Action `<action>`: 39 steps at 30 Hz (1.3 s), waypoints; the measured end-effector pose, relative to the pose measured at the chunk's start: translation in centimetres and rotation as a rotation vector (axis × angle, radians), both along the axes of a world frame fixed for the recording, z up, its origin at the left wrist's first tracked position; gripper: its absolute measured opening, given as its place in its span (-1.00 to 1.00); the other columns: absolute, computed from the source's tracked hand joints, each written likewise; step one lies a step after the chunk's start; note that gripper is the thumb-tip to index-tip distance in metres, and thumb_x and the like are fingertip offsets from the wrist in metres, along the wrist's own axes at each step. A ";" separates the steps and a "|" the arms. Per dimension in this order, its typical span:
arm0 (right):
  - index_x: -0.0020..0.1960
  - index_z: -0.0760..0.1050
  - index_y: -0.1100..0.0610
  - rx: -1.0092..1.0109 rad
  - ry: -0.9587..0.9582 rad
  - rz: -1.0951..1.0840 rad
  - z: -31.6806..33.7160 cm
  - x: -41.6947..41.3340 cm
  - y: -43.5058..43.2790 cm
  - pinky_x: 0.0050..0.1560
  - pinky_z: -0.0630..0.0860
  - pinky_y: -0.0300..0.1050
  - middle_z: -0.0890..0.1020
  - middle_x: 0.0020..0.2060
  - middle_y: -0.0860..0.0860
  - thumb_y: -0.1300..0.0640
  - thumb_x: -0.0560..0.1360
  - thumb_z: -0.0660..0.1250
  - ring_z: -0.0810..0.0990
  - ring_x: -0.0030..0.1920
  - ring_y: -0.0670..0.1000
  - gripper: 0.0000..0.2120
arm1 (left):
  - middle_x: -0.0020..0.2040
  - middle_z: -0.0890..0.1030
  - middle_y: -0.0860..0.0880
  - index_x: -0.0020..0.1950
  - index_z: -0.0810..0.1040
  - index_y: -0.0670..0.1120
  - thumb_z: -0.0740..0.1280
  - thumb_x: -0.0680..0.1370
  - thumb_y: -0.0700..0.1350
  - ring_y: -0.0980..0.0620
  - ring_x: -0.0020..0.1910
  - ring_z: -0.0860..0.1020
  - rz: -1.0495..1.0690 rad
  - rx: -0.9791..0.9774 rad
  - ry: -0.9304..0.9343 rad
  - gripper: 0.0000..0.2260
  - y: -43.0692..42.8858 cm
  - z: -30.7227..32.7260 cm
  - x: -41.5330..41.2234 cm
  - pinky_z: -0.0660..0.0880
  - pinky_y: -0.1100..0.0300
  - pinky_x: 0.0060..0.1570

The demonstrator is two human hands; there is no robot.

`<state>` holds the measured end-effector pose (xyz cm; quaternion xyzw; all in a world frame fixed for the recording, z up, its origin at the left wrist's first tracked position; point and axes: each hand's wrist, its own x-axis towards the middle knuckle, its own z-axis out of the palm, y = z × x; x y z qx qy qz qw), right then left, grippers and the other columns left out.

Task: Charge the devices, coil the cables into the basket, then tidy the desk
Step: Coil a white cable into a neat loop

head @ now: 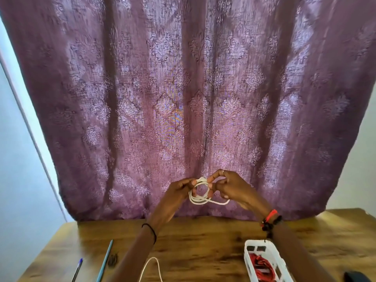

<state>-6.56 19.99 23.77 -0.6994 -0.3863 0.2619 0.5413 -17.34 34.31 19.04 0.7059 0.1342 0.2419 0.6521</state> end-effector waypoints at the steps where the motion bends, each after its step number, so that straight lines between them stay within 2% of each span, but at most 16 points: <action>1: -0.05 0.45 0.25 -0.029 -0.050 0.003 0.0 0.3 0.1 -0.57 0.22 -0.33 0.65 -0.34 0.18 0.33 0.48 0.32 0.26 -0.66 -0.14 -0.92 | -0.28 0.56 -0.05 0.08 0.61 -0.06 0.24 0.58 -0.18 0.08 -0.25 0.50 0.004 0.001 -0.005 -0.83 -0.1 0.0 0.0 0.49 0.16 -0.08; 3: -0.14 0.45 0.19 -0.069 -0.151 -0.027 -0.1 0.9 0.1 -0.58 0.25 -0.32 0.66 -0.30 0.20 0.27 0.44 0.39 0.30 -0.67 -0.14 -0.88 | -0.27 0.56 -0.06 0.12 0.60 -0.12 0.24 0.58 -0.19 0.05 -0.24 0.48 0.029 -0.004 -0.021 -0.80 -0.2 0.0 0.1 0.47 0.13 -0.08; 5: -0.24 0.45 0.14 -0.057 -0.266 -0.089 -0.2 1.4 0.2 -0.60 0.28 -0.33 0.64 -0.36 0.18 0.21 0.38 0.46 0.35 -0.67 -0.16 -0.82 | -0.33 0.53 -0.03 0.12 0.60 -0.17 0.23 0.58 -0.21 0.07 -0.29 0.46 0.043 -0.062 -0.053 -0.80 -0.3 0.2 0.1 0.45 0.13 -0.12; 8: -0.31 0.49 0.05 0.021 -0.391 -0.098 -0.3 1.7 0.0 -0.46 0.34 -0.33 0.55 -0.50 -0.04 0.21 0.36 0.48 0.41 -0.59 -0.20 -0.80 | -0.34 0.53 -0.02 0.03 0.61 -0.12 0.23 0.57 -0.21 0.08 -0.31 0.47 0.012 -0.254 -0.090 -0.83 -0.6 0.5 -0.1 0.45 0.16 -0.15; 10: -0.29 0.53 0.02 0.076 -0.407 -0.058 -0.5 1.8 -0.1 -0.37 0.38 -0.32 0.53 -0.51 -0.10 0.24 0.38 0.46 0.45 -0.50 -0.21 -0.82 | -0.34 0.55 0.00 0.02 0.61 -0.13 0.24 0.57 -0.20 0.08 -0.31 0.46 0.009 -0.372 -0.088 -0.84 -0.7 0.4 -0.1 0.42 0.16 -0.15; 13: -0.13 0.64 0.12 0.099 -0.453 -0.040 -1.2 2.1 -0.4 -0.25 0.41 -0.40 0.58 -0.39 -0.13 0.27 0.41 0.42 0.51 -0.39 -0.25 -0.92 | -0.37 0.55 0.01 -0.04 0.61 -0.14 0.23 0.57 -0.23 0.07 -0.31 0.40 0.025 -0.492 -0.100 -0.84 -0.8 0.1 -0.1 0.45 0.18 -0.20; 17: -0.06 0.67 0.16 0.104 -0.595 -0.185 -2.3 2.0 -0.4 -0.16 0.36 -0.52 0.57 -0.23 -0.07 0.26 0.40 0.43 0.52 -0.22 -0.34 -0.87 | -0.44 0.52 0.03 -0.07 0.57 -0.17 0.18 0.58 -0.26 0.16 -0.46 0.48 0.015 -0.622 -0.155 -0.82 -1.5 0.0 -0.4 0.52 0.28 -0.38; 20: -0.16 0.68 0.16 0.125 -0.745 -0.431 -3.3 0.8 -0.4 -0.21 0.35 -0.40 0.64 -0.25 0.07 0.17 0.38 0.43 0.54 -0.29 -0.17 -0.91 | -0.45 0.51 0.04 -0.08 0.54 -0.18 0.18 0.59 -0.26 0.17 -0.48 0.50 0.018 -0.699 -0.202 -0.84 -2.7 -0.4 -0.1 0.56 0.29 -0.38; 22: -0.21 0.67 0.19 0.114 -0.812 -0.536 -4.7 -0.1 -0.1 -0.24 0.38 -0.25 0.66 -0.30 0.14 0.12 0.37 0.34 0.61 -0.31 0.04 -0.83 | -0.45 0.51 0.02 -0.10 0.53 -0.18 0.19 0.58 -0.26 0.17 -0.48 0.51 0.050 -0.739 -0.231 -0.85 -3.6 -0.9 0.3 0.57 0.27 -0.37; 25: -0.20 0.62 0.30 0.057 -0.684 -0.586 -6.3 -1.9 0.6 -0.16 0.41 -0.06 0.65 -0.24 0.25 0.13 0.43 0.19 0.64 -0.20 0.22 -0.70 | -0.35 0.56 -0.05 -0.07 0.55 -0.23 0.19 0.57 -0.29 0.14 -0.42 0.57 0.096 -0.754 -0.288 -0.85 -4.7 -1.7 0.8 0.58 0.24 -0.36; 27: -0.12 0.60 0.34 0.088 -0.628 -0.608 -7.2 -2.9 1.1 -0.07 0.36 -0.12 0.63 -0.17 0.28 0.15 0.48 0.18 0.63 -0.12 0.24 -0.70 | -0.34 0.61 -0.04 -0.03 0.56 -0.24 0.17 0.58 -0.29 0.14 -0.38 0.59 0.112 -0.726 -0.308 -0.83 -5.4 -2.0 0.8 0.58 0.26 -0.35; 30: 0.11 0.56 0.25 0.024 -0.502 -0.549 -7.7 -3.6 1.4 0.07 0.34 -0.18 0.57 0.00 0.20 0.06 0.56 0.24 0.54 0.04 0.17 -0.71 | -0.41 0.59 0.00 -0.03 0.56 -0.24 0.16 0.58 -0.30 0.15 -0.42 0.56 0.126 -0.682 -0.306 -0.82 -6.3 -2.3 0.8 0.55 0.30 -0.40; 32: 0.05 0.58 0.20 -0.002 -0.446 -0.529 -8.0 -3.3 1.5 0.02 0.38 -0.13 0.62 -0.06 0.17 -0.02 0.53 0.23 0.56 0.00 0.16 -0.68 | -0.43 0.55 -0.01 -0.08 0.57 -0.23 0.16 0.58 -0.31 0.13 -0.43 0.52 0.139 -0.674 -0.300 -0.81 -6.6 -2.5 0.7 0.53 0.30 -0.43; 34: -0.08 0.60 0.16 -0.028 -0.396 -0.507 -8.0 -2.9 1.6 -0.11 0.42 -0.10 0.65 -0.17 0.14 -0.16 0.39 0.11 0.60 -0.08 0.16 -0.54 | -0.42 0.55 -0.04 -0.13 0.56 -0.23 0.16 0.58 -0.32 0.07 -0.41 0.53 0.145 -0.675 -0.296 -0.80 -6.7 -2.5 0.5 0.55 0.25 -0.42; 36: -0.17 0.58 0.20 -0.070 -0.376 -0.498 -8.0 -2.4 1.5 -0.24 0.29 -0.16 0.65 -0.23 0.18 -0.25 0.26 0.01 0.59 -0.17 0.14 -0.40 | -0.41 0.55 -0.06 -0.15 0.57 -0.25 0.16 0.57 -0.32 0.07 -0.43 0.55 0.141 -0.675 -0.292 -0.79 -6.9 -2.5 0.4 0.55 0.20 -0.46; 39: -0.24 0.59 0.24 -0.108 -0.380 -0.520 -7.1 -2.2 1.0 -0.30 0.19 -0.20 0.66 -0.26 0.21 -0.13 0.38 0.22 0.53 -0.29 0.04 -0.58 | -0.36 0.58 -0.07 -0.10 0.59 -0.24 0.20 0.57 -0.29 0.07 -0.38 0.57 0.132 -0.638 -0.282 -0.82 -6.8 -2.8 0.5 0.59 0.16 -0.36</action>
